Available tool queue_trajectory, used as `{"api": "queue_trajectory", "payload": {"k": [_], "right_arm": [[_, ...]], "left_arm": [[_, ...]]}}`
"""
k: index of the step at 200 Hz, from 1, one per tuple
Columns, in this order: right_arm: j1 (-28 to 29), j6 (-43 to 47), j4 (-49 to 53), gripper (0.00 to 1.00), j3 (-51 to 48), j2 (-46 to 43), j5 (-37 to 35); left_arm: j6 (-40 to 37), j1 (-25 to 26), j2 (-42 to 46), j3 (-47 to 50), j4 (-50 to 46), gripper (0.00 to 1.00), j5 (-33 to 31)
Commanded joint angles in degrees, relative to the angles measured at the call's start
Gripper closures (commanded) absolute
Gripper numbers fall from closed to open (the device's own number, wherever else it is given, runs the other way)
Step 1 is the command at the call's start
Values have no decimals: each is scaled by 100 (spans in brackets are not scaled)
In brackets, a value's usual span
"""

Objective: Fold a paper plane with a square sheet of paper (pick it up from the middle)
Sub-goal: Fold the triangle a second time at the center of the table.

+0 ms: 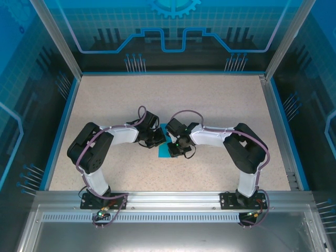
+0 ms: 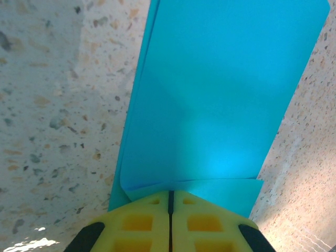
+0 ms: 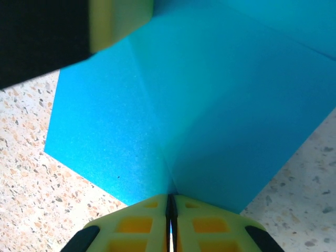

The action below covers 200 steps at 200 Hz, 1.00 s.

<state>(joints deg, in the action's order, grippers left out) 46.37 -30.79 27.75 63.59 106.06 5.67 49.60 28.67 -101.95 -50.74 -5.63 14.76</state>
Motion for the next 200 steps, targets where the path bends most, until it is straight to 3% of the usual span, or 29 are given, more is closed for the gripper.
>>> {"api": "queue_trajectory", "payload": {"k": [1, 107, 150, 200], "right_arm": [[-223, 22, 75, 88, -305, -152, 228], [-1207, 45, -948, 87, -1907, -837, 1794], [-973, 111, -816, 87, -1351, -1480, 1764], [-699, 108, -860, 89, -230, -197, 1619]], "left_arm": [[-49, 41, -369, 247, -738, 93, -528], [-80, 22, -422, 210, -727, 93, -500], [-76, 31, -422, 197, -646, 93, -371], [-39, 42, -450, 169, -619, 93, -334]]}}
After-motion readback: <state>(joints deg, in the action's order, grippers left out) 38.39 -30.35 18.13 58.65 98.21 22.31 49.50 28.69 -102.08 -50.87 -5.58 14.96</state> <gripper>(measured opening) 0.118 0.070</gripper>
